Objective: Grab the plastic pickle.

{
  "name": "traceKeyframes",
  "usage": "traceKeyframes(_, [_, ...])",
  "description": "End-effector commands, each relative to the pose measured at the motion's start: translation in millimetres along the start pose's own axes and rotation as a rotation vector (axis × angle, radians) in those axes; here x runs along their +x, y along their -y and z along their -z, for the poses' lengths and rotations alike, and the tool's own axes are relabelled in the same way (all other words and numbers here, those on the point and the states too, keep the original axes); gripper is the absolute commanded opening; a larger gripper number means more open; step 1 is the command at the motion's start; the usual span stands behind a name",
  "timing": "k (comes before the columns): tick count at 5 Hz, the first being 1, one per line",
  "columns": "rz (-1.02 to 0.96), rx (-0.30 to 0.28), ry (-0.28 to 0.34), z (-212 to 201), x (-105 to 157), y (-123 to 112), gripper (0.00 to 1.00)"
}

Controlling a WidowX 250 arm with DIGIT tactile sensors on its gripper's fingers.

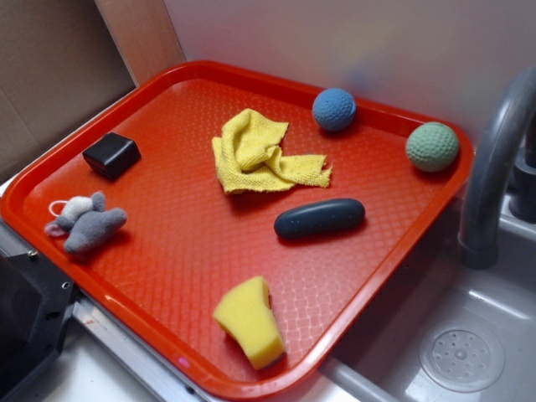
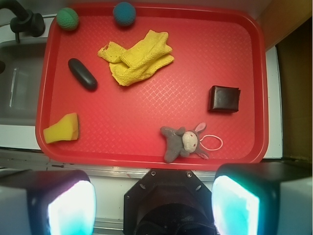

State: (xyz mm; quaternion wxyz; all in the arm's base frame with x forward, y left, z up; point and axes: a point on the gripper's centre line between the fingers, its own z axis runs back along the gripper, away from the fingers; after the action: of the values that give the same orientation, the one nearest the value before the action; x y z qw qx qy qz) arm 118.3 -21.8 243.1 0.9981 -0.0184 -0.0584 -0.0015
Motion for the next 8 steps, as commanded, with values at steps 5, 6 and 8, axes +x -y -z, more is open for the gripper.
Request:
traceKeyframes(5, [0.736,-0.109,0.154,119.0,96.2,117.9,1.00])
traceKeyframes(6, [0.736,-0.109,0.154,119.0,96.2,117.9,1.00])
traceKeyframes(8, [0.752,-0.097,0.117,163.3,115.8,135.0,1.00])
